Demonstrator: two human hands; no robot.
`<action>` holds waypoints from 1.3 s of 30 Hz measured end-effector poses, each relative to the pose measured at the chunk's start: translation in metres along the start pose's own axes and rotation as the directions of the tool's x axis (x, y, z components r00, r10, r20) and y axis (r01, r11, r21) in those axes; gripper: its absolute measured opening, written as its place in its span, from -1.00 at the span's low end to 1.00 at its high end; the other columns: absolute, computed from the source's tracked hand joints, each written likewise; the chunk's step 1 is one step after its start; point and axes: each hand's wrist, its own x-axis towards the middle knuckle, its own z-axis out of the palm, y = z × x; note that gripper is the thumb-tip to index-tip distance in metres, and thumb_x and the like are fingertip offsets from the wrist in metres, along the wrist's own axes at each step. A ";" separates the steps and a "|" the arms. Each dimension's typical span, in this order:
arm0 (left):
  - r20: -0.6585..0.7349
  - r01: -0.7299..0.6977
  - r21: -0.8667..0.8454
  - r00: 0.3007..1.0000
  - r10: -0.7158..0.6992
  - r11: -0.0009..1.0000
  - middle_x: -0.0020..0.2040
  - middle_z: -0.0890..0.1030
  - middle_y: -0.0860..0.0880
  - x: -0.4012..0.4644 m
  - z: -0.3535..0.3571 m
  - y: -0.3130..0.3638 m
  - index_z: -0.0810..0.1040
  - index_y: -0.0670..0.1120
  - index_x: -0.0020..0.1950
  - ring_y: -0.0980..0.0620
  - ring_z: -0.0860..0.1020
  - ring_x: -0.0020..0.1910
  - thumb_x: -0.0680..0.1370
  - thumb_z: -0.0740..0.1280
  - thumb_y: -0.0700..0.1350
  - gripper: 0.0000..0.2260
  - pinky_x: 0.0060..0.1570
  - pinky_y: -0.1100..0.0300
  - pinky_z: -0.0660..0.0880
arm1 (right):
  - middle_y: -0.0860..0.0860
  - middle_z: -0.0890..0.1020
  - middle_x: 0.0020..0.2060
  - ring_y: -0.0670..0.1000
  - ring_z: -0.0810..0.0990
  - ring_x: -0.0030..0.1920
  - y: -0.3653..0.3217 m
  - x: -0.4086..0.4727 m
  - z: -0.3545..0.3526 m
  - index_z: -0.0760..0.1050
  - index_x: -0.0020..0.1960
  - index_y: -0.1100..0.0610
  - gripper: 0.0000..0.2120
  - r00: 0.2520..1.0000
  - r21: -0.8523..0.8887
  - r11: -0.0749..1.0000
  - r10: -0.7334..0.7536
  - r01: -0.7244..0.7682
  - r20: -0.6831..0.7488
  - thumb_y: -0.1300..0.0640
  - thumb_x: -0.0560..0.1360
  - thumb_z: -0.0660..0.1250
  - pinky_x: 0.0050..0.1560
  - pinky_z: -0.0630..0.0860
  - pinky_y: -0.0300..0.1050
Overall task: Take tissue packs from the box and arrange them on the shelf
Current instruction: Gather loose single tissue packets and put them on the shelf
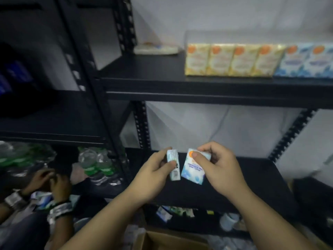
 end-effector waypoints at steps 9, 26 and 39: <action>-0.139 -0.266 0.031 0.953 0.268 0.963 0.20 0.69 0.07 -0.005 -0.108 0.078 0.63 0.33 0.18 0.10 0.65 0.19 0.57 0.35 0.01 -0.75 0.31 0.00 0.52 | -0.02 0.71 -0.25 0.00 0.71 -0.21 -0.120 0.056 0.056 0.61 -0.18 0.06 -0.88 0.962 0.036 0.962 -0.272 0.271 0.012 0.13 0.50 0.53 -0.22 0.61 -0.02; -0.261 -0.274 0.535 0.846 0.465 0.799 0.13 0.59 0.05 0.095 -0.167 0.155 0.55 0.11 0.37 0.12 0.56 0.06 0.56 0.38 0.20 -0.59 0.10 0.17 0.48 | -0.13 0.61 -0.21 -0.11 0.55 -0.20 -0.220 0.185 0.051 0.61 -0.03 -0.01 -0.81 0.904 -0.523 0.741 -0.388 0.421 0.179 -0.12 0.52 0.48 -0.26 0.38 -0.20; -0.275 -0.194 0.609 0.858 0.435 0.769 0.28 0.53 0.03 0.106 -0.169 0.155 0.53 0.03 0.37 0.04 0.54 0.20 0.54 0.40 0.17 -0.55 0.15 0.12 0.52 | 0.02 0.64 0.24 0.13 0.54 0.23 -0.231 0.191 0.048 0.55 0.34 -0.06 -0.59 0.909 -0.804 0.435 -0.285 0.405 0.304 -0.24 0.60 0.30 0.25 0.47 0.09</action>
